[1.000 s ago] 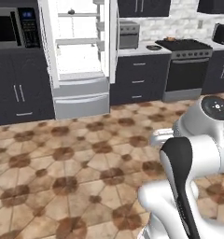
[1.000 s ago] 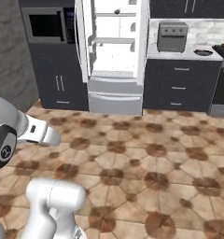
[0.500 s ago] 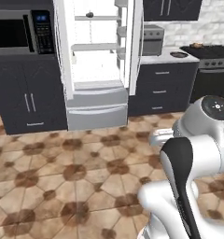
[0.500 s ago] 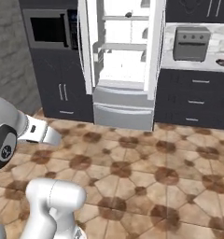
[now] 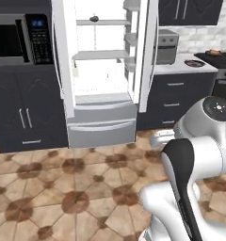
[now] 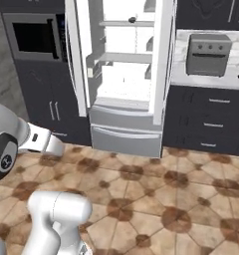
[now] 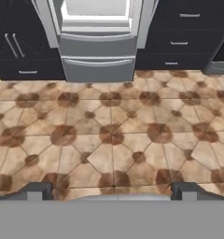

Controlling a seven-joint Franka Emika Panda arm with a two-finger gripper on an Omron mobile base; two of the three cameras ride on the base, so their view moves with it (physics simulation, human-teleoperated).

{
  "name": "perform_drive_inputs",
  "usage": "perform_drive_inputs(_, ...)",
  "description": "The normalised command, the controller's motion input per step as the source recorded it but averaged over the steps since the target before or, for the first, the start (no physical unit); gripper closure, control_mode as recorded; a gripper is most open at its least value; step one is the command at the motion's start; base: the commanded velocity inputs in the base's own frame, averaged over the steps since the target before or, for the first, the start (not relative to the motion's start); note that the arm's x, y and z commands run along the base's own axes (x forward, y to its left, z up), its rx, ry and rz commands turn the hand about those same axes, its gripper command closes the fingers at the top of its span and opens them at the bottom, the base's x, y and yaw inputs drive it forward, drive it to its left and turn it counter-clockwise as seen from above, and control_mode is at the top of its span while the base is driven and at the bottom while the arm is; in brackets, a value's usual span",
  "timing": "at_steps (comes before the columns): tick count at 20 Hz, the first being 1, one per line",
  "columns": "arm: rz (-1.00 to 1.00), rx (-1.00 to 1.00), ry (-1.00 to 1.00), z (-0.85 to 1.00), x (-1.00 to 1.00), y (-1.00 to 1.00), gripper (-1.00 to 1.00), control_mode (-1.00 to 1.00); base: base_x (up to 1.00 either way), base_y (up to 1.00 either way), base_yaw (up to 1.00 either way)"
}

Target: Place the cold items (eggplant and bell pepper) from the fridge in one tupperware on the dining counter. Place the warm items (hot dog and kebab skewer) in the stove area in another tupperware.

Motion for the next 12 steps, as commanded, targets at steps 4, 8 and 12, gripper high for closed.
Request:
perform_drive_inputs(4,0.00,0.00,0.00,0.00,0.00,0.00,-1.00,1.00,0.91,-0.27,0.00)
perform_drive_inputs(8,0.00,0.00,0.00,0.00,0.00,0.00,-1.00,1.00,0.64,-0.17,-0.02)
perform_drive_inputs(12,0.00,0.00,0.00,0.00,0.00,0.00,-1.00,1.00,0.25,-0.01,-0.02)
